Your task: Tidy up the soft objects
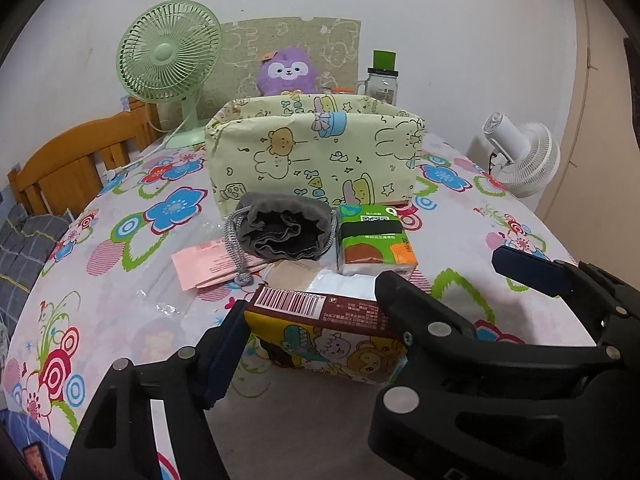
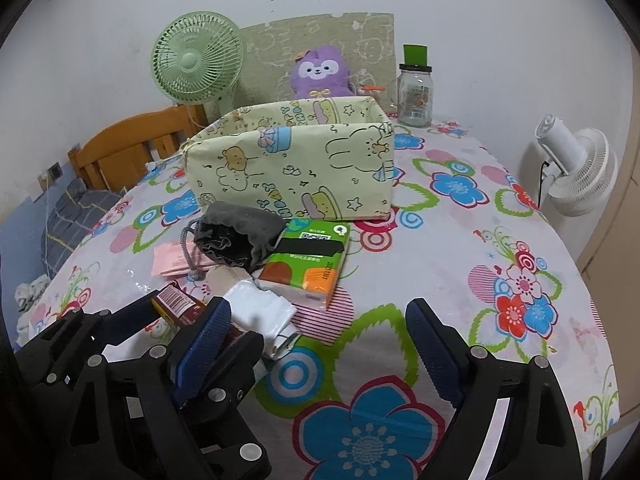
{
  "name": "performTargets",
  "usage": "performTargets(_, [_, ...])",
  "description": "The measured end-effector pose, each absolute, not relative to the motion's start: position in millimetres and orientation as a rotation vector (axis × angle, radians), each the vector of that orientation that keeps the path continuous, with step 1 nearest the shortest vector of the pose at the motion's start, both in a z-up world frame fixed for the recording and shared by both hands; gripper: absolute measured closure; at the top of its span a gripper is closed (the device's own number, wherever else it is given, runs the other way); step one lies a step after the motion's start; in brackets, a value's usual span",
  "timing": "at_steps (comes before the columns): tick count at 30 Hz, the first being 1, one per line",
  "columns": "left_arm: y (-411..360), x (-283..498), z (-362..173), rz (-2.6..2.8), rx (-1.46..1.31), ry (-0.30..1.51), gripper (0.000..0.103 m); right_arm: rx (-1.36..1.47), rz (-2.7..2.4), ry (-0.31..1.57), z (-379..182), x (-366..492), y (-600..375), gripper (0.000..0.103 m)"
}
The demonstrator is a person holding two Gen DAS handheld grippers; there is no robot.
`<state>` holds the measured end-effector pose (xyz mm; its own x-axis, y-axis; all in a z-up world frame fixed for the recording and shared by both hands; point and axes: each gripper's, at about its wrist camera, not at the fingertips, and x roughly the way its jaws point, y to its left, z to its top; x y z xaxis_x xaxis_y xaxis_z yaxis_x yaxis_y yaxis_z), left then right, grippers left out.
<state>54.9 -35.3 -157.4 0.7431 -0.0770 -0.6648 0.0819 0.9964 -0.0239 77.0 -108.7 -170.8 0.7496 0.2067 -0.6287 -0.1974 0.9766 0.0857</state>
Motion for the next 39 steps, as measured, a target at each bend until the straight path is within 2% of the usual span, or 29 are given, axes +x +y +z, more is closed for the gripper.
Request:
performTargets(18, [-11,50,-161,-0.068,0.078,0.771,0.027,-0.042,0.254,0.745,-178,87,-74,0.013])
performTargets(27, [-7,53,-165,-0.090,0.047,0.759,0.027,-0.075,0.251,0.737,-177,86,-65,0.027])
performTargets(39, [-5,47,-165,-0.137,0.018,0.780,0.027,-0.086,0.263,0.773,-174,74,-65,0.033])
